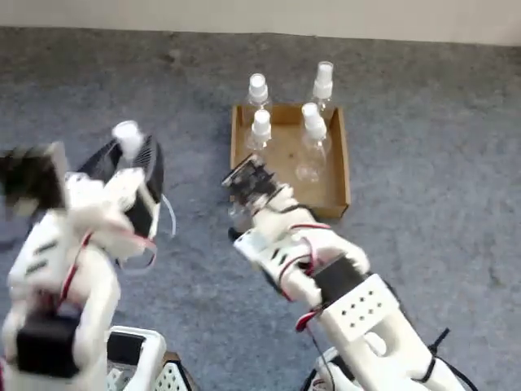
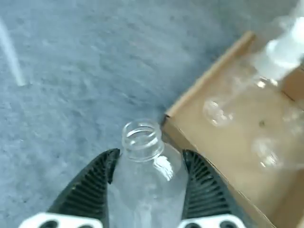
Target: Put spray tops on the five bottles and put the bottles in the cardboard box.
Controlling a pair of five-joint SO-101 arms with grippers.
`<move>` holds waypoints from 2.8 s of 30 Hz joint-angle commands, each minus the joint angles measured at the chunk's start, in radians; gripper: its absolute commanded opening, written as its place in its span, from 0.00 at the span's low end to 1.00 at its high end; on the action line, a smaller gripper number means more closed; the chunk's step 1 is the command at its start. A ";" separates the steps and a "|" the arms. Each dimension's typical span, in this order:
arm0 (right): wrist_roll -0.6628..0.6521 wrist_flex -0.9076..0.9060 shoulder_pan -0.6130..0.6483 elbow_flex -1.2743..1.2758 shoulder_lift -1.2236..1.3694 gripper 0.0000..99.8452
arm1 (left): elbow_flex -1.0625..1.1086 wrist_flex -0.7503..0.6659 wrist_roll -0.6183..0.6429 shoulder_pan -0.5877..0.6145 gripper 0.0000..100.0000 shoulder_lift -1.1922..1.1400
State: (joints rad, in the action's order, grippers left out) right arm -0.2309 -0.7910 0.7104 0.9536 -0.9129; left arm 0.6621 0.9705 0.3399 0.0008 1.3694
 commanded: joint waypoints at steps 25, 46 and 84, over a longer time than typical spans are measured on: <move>0.063 0.343 0.111 0.197 -0.036 0.01 | 0.424 -0.219 0.170 -0.028 0.00 0.453; 0.063 0.343 0.137 0.199 -0.036 0.01 | 0.449 -0.295 0.169 0.045 0.00 0.455; 0.060 0.338 0.122 0.197 -0.038 0.01 | 0.516 -0.215 0.164 -0.039 0.00 0.452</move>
State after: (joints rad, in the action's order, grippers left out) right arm -0.1757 -0.4733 0.8439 1.1561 -0.9191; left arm 1.1776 0.7526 0.5071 -0.0008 1.8190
